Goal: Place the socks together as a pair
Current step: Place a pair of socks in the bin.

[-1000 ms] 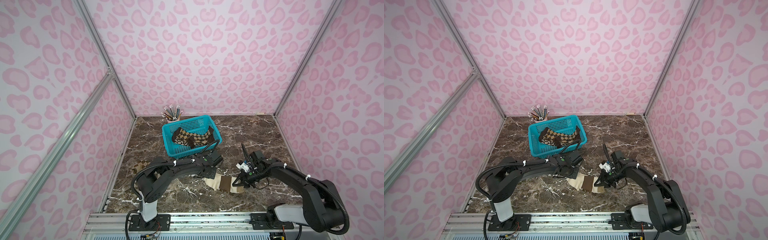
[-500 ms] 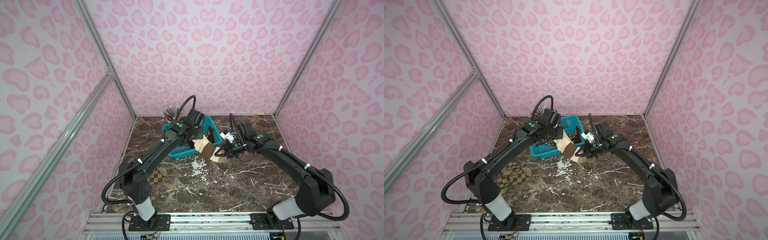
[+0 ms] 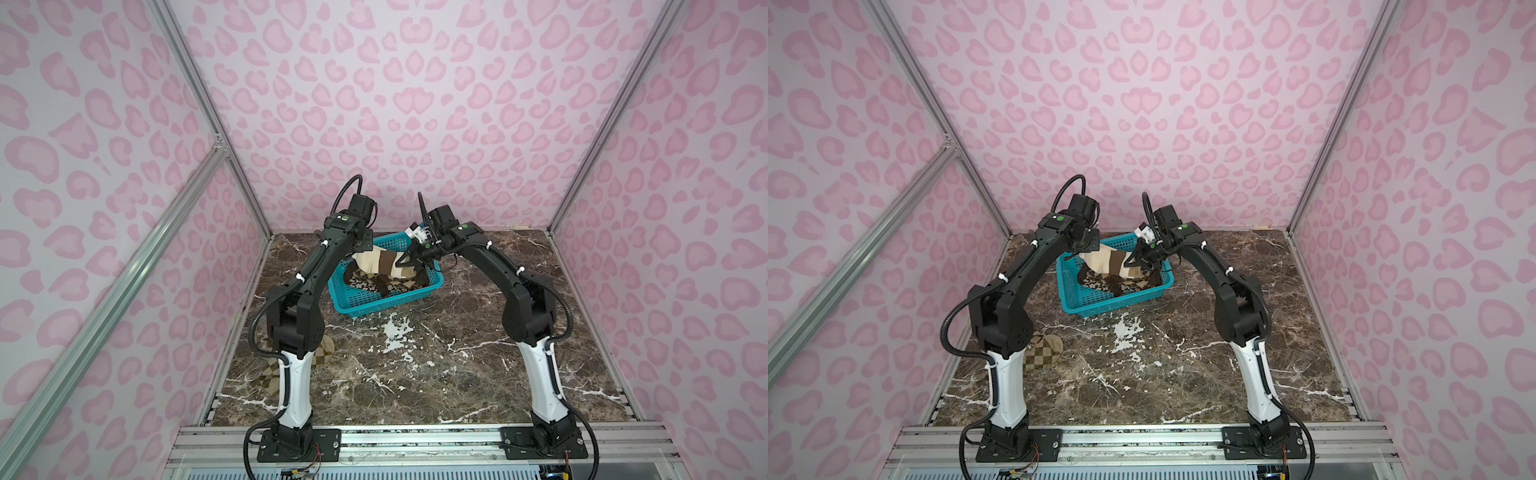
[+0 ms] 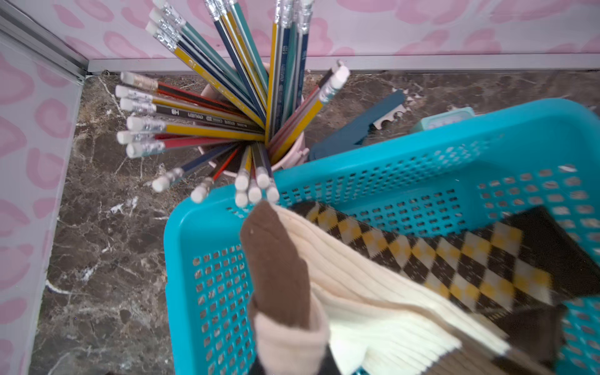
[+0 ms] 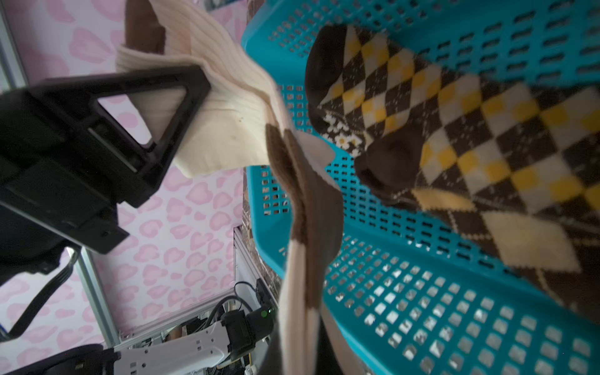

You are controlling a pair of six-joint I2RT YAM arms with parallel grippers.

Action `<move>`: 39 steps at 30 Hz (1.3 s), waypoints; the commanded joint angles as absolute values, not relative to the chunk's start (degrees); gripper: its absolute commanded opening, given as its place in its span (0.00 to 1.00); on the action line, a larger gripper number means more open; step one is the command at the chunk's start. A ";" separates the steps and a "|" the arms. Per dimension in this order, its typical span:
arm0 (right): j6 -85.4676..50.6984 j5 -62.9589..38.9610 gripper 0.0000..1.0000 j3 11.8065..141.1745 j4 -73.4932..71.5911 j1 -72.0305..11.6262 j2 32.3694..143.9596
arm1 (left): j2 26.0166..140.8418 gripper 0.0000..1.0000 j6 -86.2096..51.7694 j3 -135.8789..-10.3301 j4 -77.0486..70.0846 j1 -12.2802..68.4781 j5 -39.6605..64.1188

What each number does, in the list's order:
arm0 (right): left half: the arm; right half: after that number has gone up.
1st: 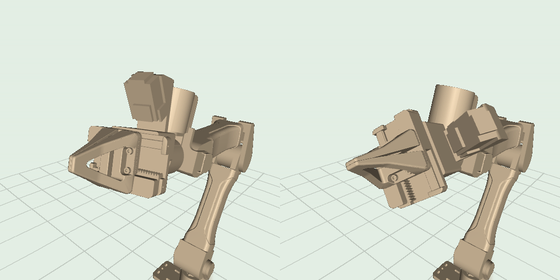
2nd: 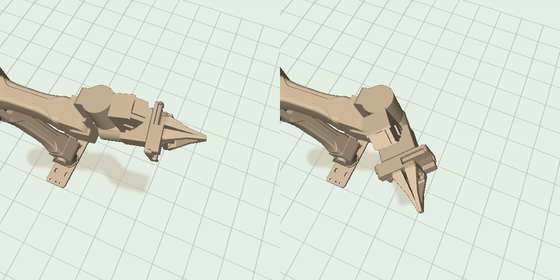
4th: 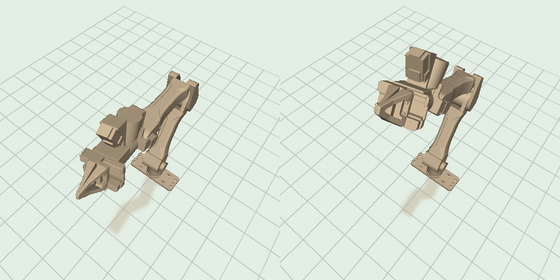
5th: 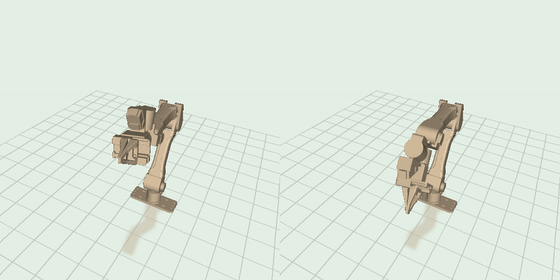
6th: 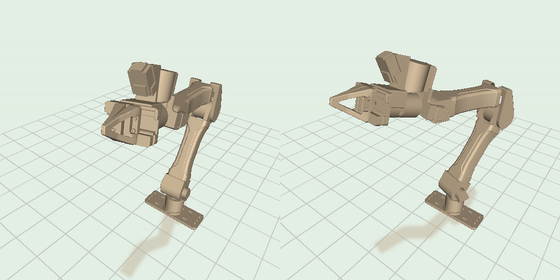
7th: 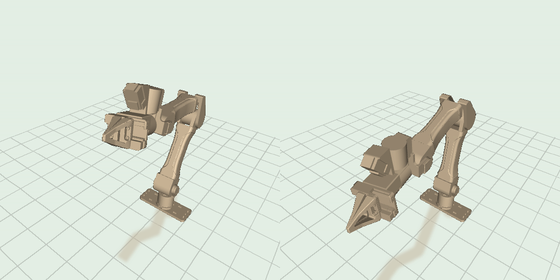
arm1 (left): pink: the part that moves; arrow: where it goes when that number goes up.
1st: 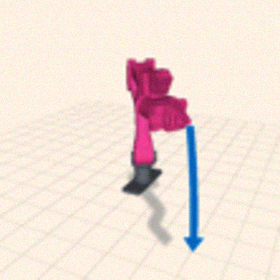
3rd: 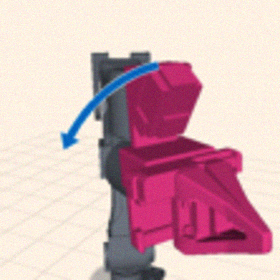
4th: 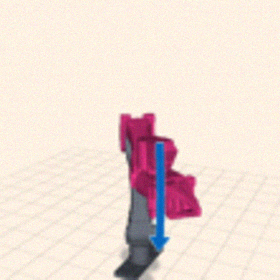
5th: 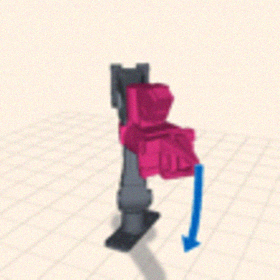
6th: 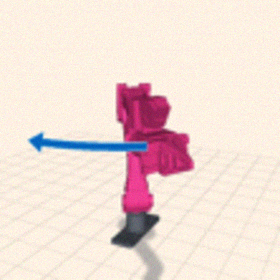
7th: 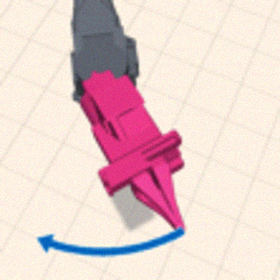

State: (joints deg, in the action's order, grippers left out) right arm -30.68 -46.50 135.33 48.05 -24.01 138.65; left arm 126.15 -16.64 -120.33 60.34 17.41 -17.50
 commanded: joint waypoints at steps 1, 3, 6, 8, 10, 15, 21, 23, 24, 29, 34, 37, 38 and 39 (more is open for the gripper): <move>-28.86 -41.25 0.00 147.56 60.87 -22.80 147.67 | 132.09 0.05 -13.11 -127.68 61.50 16.82 -19.26; -29.68 -40.54 0.01 149.91 61.41 -22.25 150.65 | 136.86 0.05 -12.36 -132.79 62.81 16.54 -18.72; -31.21 -40.46 0.24 148.64 59.27 -21.89 151.72 | 139.28 0.07 -13.06 -132.33 62.09 16.17 -17.78; -32.11 -39.90 0.35 148.69 57.77 -21.82 150.69 | 139.43 0.25 -13.21 -132.23 61.18 16.26 -16.70; -33.29 -39.11 0.48 148.11 56.10 -21.47 148.56 | 138.59 0.34 -13.60 -132.38 60.53 16.35 -15.70; -36.52 -40.52 0.78 138.21 47.84 -20.95 139.42 | 133.60 0.52 -15.45 -132.91 60.10 16.49 -13.44; -37.39 -38.05 0.97 134.12 46.26 -21.15 133.36 | 129.06 0.69 -17.07 -130.24 62.40 16.63 -13.53; -37.70 -38.40 0.99 134.21 45.88 -21.22 131.74 | 126.13 0.70 -17.85 -129.24 62.64 16.87 -13.57; -37.33 -38.24 0.99 134.21 46.02 -21.39 131.46 | 123.91 0.70 -18.33 -128.10 62.24 17.04 -13.09; -33.68 -34.01 0.99 129.64 47.85 -21.97 123.27 | 109.87 0.71 -20.91 -117.09 58.11 17.04 -11.54; -31.05 -34.92 0.99 112.96 41.31 -21.97 111.38 | 93.70 0.72 -23.82 -100.80 53.30 16.63 -11.03; -28.37 -35.20 0.99 102.92 39.16 -22.64 104.12 | 84.81 0.74 -25.51 -88.86 52.23 15.46 -9.72; -27.70 -35.23 0.99 99.76 38.28 -23.20 101.75 | 82.46 0.75 -25.92 -85.80 52.82 15.06 -9.75; -26.94 -35.23 0.99 96.13 37.40 -23.81 99.00 | 80.10 0.75 -26.61 -81.77 53.70 14.44 -9.76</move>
State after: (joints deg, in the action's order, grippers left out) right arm -30.55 -34.89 101.80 41.69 -22.65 103.88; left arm 83.68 -24.01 -87.85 54.59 15.29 -10.61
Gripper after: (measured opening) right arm 0.991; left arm 0.748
